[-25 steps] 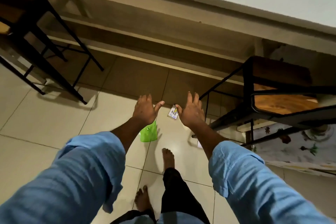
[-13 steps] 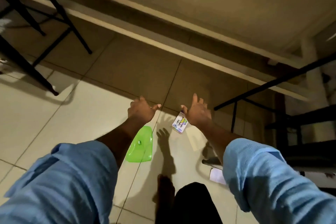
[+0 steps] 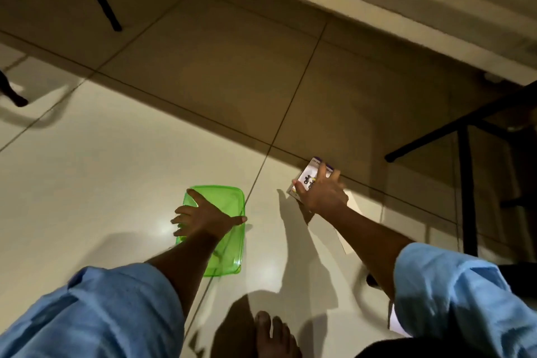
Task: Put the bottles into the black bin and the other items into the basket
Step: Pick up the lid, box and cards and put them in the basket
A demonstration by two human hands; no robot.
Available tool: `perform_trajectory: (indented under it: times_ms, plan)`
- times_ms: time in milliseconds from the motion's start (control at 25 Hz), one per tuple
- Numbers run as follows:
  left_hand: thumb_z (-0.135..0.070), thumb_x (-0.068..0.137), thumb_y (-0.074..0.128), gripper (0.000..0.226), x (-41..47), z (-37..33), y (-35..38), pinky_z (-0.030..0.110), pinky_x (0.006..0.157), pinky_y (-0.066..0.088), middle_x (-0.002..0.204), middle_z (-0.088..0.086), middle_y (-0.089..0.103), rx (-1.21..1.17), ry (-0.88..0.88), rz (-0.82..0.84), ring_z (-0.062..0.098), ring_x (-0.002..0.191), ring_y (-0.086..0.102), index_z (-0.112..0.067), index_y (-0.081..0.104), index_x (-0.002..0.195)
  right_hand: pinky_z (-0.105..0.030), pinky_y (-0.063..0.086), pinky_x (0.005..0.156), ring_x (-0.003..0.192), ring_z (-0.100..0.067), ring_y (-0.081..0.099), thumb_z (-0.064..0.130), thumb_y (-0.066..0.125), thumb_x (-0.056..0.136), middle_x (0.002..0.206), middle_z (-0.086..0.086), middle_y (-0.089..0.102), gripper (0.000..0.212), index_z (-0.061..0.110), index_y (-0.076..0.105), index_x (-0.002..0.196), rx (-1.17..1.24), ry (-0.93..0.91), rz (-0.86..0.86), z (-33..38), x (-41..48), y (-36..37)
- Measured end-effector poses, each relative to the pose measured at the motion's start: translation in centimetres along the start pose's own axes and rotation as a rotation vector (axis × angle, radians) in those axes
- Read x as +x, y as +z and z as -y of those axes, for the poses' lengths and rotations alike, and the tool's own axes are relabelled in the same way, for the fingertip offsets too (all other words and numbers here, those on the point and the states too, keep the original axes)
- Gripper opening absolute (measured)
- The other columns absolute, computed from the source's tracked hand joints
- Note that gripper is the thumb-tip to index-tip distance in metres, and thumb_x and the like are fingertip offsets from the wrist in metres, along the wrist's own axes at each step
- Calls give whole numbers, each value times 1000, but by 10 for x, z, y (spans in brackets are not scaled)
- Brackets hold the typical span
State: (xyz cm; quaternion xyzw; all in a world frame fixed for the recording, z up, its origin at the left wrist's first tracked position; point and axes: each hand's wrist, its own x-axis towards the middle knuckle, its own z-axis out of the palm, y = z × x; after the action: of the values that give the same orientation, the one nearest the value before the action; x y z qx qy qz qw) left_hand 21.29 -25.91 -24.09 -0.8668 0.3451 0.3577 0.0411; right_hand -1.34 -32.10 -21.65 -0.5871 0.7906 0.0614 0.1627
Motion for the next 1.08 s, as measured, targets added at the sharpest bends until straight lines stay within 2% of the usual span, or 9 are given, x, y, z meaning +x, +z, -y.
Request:
perform_trajectory:
  times_ms: [240, 360, 520, 600, 760, 880, 960, 1040, 1080]
  plan:
    - [-68, 38, 85, 165, 11, 26, 40, 64, 113, 14, 156, 30, -4, 106, -13, 10, 53, 143, 6, -12, -25, 148, -47, 41, 101, 128, -46, 39, 76, 47, 79, 147, -32, 22, 102, 16, 10, 152, 139, 129, 19, 13, 28, 29]
    - [-69, 34, 86, 166, 17, 37, 42, 60, 112, 24, 152, 31, 9, 75, -41, -32, 50, 139, 18, -11, -18, 149, -45, 40, 100, 130, -45, 36, 74, 47, 81, 152, -30, 16, 102, 15, 3, 152, 52, 166, 50, 19, 35, 44]
    - [-68, 25, 87, 164, 24, 52, 28, 49, 103, 35, 142, 21, 30, 45, -37, -130, 37, 130, 34, 0, 3, 148, -39, 40, 96, 134, -40, 33, 39, 62, 87, 155, -27, 15, 81, 19, 14, 150, 60, 311, -15, 33, 33, 46]
    - [-66, 23, 88, 150, 28, 53, 19, 47, 101, 36, 135, 18, 34, 40, -68, -133, 35, 126, 36, 0, 22, 140, -39, 41, 94, 132, -39, 34, 29, 65, 84, 152, -26, 20, 76, 22, 21, 146, 189, 355, -38, 34, 28, 43]
    - [-53, 33, 94, 115, 29, 40, 5, 44, 96, 41, 126, 17, 41, -116, -11, -175, 35, 119, 43, -5, 38, 122, -43, 43, 91, 124, -44, 35, 35, 70, 77, 145, -22, 22, 90, 24, 17, 149, 390, 184, -29, 38, 1, 32]
    - [-36, 56, 92, 80, 31, 23, -2, 39, 84, 44, 108, 14, 52, -449, 268, -170, 36, 107, 54, -2, 44, 110, -42, 40, 99, 123, -42, 39, 35, 73, 75, 142, -18, 27, 92, 21, 20, 150, 483, -96, -51, 57, -38, 33]
    - [-25, 77, 79, 47, 21, 10, -3, 31, 74, 40, 97, 7, 53, -633, 414, -121, 34, 100, 59, -7, 44, 103, -40, 41, 101, 124, -40, 40, 38, 74, 74, 142, -16, 29, 92, 19, 24, 149, 538, -247, -84, 65, -65, 36]
    - [-19, 91, 63, 29, 12, 2, -1, 30, 80, 43, 104, 7, 59, -769, 437, -92, 32, 105, 60, -7, 48, 112, -40, 41, 104, 130, -36, 36, 41, 73, 73, 147, -13, 25, 95, 20, 23, 150, 513, -354, -88, 68, -84, 40]
    - [-22, 96, 56, 30, 10, 1, 0, 33, 89, 46, 115, 9, 60, -861, 432, -45, 31, 110, 59, -6, 50, 120, -39, 41, 105, 133, -34, 33, 43, 73, 73, 150, -11, 21, 97, 21, 21, 151, 493, -388, -64, 69, -90, 43]
